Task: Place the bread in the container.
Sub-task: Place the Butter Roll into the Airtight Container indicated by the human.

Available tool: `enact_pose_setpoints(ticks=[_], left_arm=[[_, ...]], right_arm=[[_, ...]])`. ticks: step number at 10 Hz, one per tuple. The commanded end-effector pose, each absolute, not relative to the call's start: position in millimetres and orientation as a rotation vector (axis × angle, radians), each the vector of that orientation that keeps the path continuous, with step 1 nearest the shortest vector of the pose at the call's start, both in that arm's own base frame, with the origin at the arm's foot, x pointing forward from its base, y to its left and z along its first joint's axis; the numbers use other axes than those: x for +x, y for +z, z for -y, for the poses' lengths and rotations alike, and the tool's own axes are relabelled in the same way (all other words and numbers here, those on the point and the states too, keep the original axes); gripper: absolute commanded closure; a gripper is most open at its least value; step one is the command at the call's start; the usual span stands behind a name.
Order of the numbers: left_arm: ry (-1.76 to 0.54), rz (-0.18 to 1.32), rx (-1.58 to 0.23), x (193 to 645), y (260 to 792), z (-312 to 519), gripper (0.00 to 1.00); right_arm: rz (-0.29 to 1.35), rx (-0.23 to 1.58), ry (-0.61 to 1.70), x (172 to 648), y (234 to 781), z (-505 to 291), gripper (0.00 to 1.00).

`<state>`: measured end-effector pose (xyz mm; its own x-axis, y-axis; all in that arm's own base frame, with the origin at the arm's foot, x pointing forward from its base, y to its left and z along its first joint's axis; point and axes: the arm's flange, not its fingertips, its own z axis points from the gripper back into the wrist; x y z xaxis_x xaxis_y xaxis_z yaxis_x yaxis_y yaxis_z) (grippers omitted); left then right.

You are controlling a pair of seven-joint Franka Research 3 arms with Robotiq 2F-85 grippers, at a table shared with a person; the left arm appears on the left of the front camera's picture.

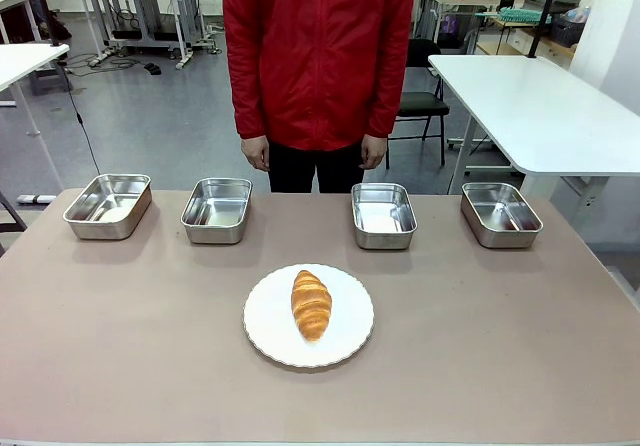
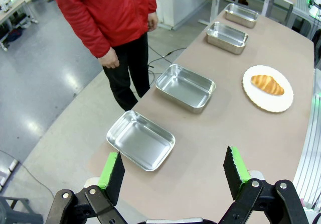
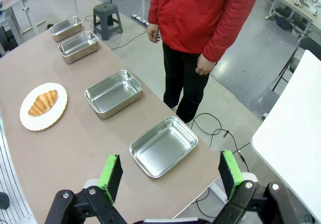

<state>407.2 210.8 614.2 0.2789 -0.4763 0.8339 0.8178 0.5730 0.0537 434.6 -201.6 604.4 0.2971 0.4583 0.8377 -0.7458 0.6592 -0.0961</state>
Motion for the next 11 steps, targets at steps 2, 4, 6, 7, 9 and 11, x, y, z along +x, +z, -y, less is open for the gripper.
enact_pose_setpoints(ticks=[2,4,6,7,9,11], left_arm=[[-0.91,0.938,-0.437,404.6,616.2,-211.7,0.0],[-0.91,0.938,-0.437,404.6,616.2,-211.7,0.0],[-0.91,0.938,-0.437,404.6,616.2,-211.7,0.0],[-0.91,0.938,-0.437,404.6,616.2,-211.7,0.0],[-0.91,0.938,-0.437,404.6,616.2,-211.7,0.0],[-0.91,0.938,-0.437,404.6,616.2,-211.7,0.0]], right_arm=[[0.979,0.341,0.823,434.5,605.5,201.2,0.0],[0.979,0.341,0.823,434.5,605.5,201.2,0.0],[0.979,0.341,0.823,434.5,605.5,201.2,0.0],[0.979,0.341,0.823,434.5,605.5,201.2,0.0],[0.979,0.341,0.823,434.5,605.5,201.2,0.0],[0.979,0.341,0.823,434.5,605.5,201.2,0.0]])
